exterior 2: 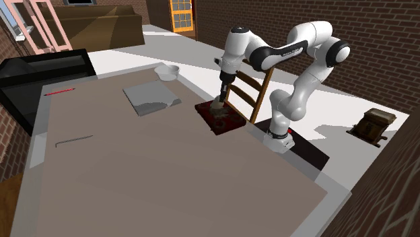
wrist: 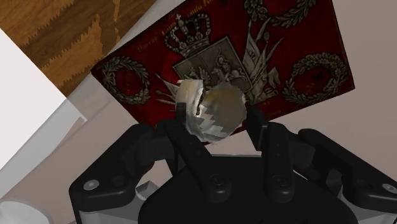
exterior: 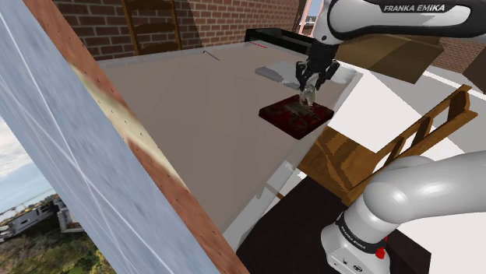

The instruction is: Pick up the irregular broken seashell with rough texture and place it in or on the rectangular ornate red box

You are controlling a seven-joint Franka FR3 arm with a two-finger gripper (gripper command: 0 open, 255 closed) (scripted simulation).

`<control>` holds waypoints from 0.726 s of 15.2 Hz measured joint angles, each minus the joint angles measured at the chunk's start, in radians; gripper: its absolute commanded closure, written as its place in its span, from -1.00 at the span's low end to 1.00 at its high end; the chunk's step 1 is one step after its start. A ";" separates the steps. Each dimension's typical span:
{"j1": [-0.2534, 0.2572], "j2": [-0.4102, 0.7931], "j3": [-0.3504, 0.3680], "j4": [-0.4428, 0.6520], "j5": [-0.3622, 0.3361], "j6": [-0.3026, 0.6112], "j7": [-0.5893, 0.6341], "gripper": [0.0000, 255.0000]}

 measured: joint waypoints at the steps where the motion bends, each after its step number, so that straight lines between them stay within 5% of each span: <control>1: 0.000 -0.002 -0.001 -0.013 -0.001 0.012 0.001 1.00; 11: -0.002 0.000 -0.004 -0.107 -0.009 0.102 0.019 1.00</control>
